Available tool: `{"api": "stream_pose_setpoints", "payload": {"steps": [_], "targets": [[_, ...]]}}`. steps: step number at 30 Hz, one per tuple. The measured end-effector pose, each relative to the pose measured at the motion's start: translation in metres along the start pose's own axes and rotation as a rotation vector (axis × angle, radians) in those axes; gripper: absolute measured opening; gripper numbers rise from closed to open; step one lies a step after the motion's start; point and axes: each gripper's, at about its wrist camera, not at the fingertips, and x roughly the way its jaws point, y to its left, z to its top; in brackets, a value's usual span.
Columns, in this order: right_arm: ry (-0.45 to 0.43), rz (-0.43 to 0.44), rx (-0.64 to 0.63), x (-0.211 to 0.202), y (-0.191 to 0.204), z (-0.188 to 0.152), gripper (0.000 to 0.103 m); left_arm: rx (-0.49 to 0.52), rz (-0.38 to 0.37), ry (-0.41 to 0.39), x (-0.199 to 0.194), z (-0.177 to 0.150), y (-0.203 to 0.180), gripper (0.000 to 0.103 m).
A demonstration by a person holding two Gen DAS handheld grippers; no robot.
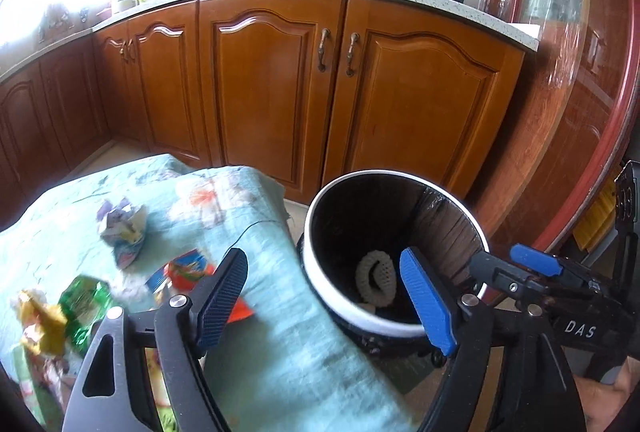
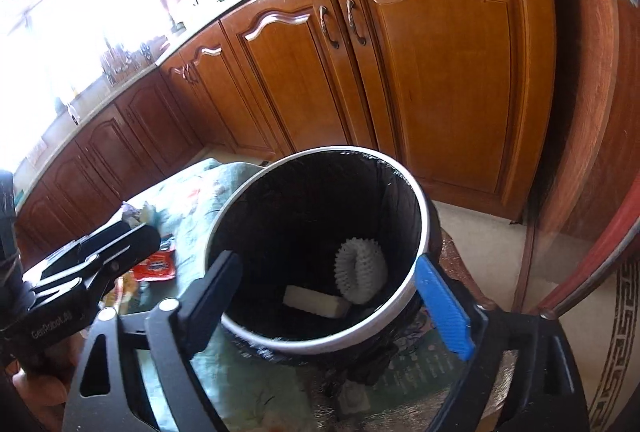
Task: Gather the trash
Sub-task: 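Open both tools to drop the foam block and net into the bin, then move both open tools back over the trash on the table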
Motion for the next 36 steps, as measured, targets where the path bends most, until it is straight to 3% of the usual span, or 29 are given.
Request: {"api": "stream_pose_setpoints", "payload": {"steps": [18,36], "targets": [[0.006,0.128,-0.002,-0.036,0.079,-0.068,0.098,-0.109,0.093,-0.020,-0.124,-0.083,0.066,0.081],[0.083,0.231,-0.113,-0.020,0.171,-0.104,0.098,-0.235,0.209,-0.035,-0.222,-0.143,0.136,0.081]]}}
